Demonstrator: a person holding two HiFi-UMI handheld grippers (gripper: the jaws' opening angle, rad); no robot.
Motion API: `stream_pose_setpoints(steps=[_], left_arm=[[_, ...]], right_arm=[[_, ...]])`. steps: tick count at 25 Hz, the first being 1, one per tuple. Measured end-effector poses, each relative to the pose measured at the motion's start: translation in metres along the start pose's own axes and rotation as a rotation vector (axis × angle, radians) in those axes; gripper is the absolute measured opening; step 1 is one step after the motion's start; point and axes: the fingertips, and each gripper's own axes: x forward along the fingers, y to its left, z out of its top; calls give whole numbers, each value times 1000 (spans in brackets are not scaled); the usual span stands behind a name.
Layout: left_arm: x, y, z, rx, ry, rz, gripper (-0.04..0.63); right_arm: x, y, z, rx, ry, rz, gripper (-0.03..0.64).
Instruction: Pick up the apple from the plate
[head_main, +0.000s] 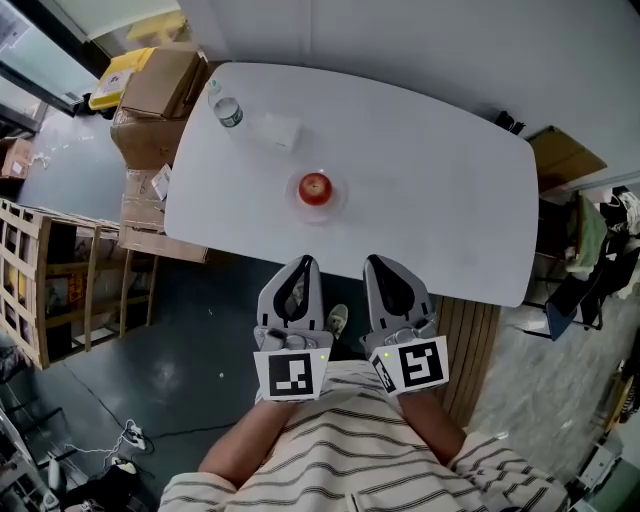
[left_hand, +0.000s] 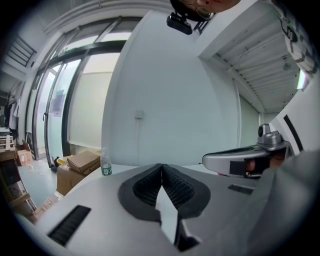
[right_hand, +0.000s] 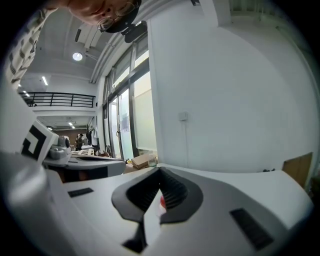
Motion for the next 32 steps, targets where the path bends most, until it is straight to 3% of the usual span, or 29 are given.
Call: stream_pose_setpoints(steps=[21,28,32], left_arm=[[46,7,-49,-21,96,-1,14],[57,13,-69,-19,137,26,105],[66,21,-83,-18,156,52,204]], right_arm=[[35,-20,-35,17,70,-3,11],[38,-24,-45,29,93,-5,11],[41,-27,-47,25,96,-8,11]])
